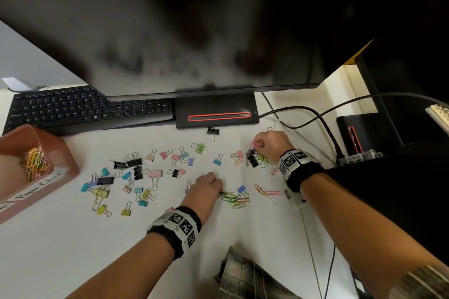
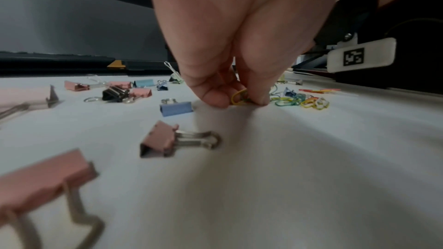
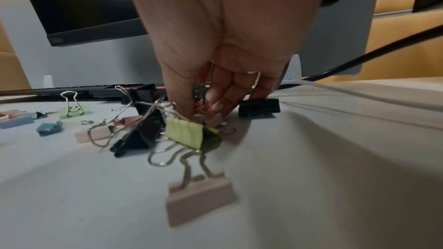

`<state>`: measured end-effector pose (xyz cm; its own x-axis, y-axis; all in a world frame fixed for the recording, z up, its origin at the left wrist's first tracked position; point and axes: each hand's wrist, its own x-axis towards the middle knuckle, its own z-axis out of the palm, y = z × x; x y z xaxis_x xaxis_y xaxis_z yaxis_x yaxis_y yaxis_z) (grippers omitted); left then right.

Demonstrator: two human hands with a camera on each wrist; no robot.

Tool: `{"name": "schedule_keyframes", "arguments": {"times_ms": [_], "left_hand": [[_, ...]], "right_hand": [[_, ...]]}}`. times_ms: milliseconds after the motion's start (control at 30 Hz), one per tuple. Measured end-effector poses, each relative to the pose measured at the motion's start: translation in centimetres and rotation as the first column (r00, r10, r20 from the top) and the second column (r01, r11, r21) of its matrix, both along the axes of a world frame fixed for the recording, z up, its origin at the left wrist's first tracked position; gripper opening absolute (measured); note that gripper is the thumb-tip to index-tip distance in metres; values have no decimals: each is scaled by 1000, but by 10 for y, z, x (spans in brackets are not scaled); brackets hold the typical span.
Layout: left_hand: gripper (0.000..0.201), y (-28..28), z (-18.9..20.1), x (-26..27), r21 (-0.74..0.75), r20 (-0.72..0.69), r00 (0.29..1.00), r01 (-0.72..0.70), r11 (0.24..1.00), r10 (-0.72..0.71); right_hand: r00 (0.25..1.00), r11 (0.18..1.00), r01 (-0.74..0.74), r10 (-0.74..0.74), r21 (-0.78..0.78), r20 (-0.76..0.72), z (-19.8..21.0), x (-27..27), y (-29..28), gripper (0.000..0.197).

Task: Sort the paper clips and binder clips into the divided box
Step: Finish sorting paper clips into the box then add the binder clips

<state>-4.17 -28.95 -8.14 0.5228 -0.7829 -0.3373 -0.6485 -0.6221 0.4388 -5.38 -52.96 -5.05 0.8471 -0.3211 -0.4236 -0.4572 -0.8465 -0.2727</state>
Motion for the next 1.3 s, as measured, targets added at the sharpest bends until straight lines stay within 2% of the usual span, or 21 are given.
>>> {"name": "schedule_keyframes", "arguments": {"times_ms": [67,133,200,267,400,533,633,700,800,867,967,1033,1100,1167,1233,1300], "left_hand": [[18,1,-2,-2,34,46,998,29,999,-31],[23,2,-4,-2,23,68,997,39,999,-40],[22,5,0,-1,-26,26,1000,-13,1000,14],[15,13,12,4,-148,-35,992,-126,981,122],[6,54,59,25,-367,-129,936,-351,861,327],[8,130,103,67,-425,-55,862,-478,769,505],[8,197,120,104,-393,15,748,-606,692,664],[12,236,121,130,-305,65,684,-679,668,726],[19,272,111,163,-115,71,650,-749,653,757],[23,280,102,179,-73,53,630,-771,632,775],[25,280,96,189,3,106,655,-753,659,748],[29,283,104,188,-42,103,644,-759,650,758],[31,284,115,179,-163,62,637,-753,637,769],[28,282,121,163,-294,-18,667,-716,633,745],[19,273,120,141,-345,-108,735,-659,668,670],[14,255,108,118,-336,-186,806,-590,734,562]], "right_hand": [[998,999,29,-30,27,49,5,-2,-1,16],[982,993,89,-100,74,163,14,-4,0,15],[947,985,126,-154,115,283,28,-7,4,16],[905,983,126,-170,136,390,42,-9,16,19],[867,973,61,-163,224,471,60,-2,63,17],[877,942,-108,-60,317,477,66,31,137,8],[879,900,-246,50,360,474,73,70,207,11],[864,866,-329,114,377,491,78,100,257,14],[854,823,-386,147,417,499,81,144,329,13],[872,817,-364,130,447,473,77,168,366,17],[925,823,-288,107,490,365,68,188,398,40],[936,810,-280,111,515,334,69,191,405,49],[928,776,-295,94,557,362,75,182,393,45],[916,762,-298,59,574,397,79,161,365,33],[910,811,-283,58,513,410,77,130,326,23],[923,874,-233,61,427,379,64,90,280,19]]}}
